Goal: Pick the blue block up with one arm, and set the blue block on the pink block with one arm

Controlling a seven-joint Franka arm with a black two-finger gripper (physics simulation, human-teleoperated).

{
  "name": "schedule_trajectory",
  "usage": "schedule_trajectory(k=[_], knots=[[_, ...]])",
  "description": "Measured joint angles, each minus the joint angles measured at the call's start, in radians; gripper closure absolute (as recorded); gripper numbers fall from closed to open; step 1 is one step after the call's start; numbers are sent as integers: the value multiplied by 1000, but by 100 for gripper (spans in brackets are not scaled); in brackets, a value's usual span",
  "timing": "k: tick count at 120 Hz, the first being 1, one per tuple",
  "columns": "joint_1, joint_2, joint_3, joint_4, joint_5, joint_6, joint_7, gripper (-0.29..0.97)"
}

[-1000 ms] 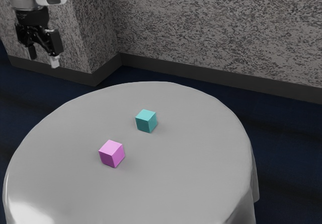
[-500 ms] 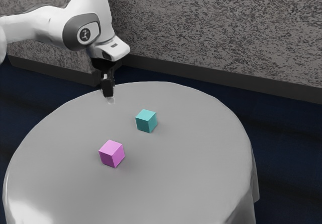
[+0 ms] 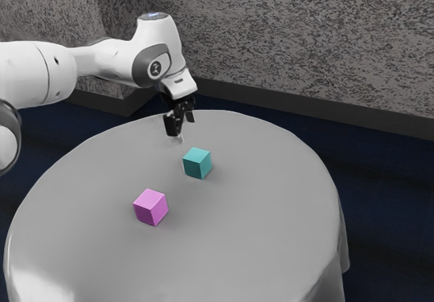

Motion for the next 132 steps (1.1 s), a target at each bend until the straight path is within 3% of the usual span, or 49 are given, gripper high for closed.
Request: schedule_trajectory(k=[19, 41, 132], knots=[[-7, 142, -2, 159, -2, -13, 91, 0], [-7, 262, 0, 240, -4, -19, 170, 0], [5, 385, 16, 265, -34, 18, 291, 0]])
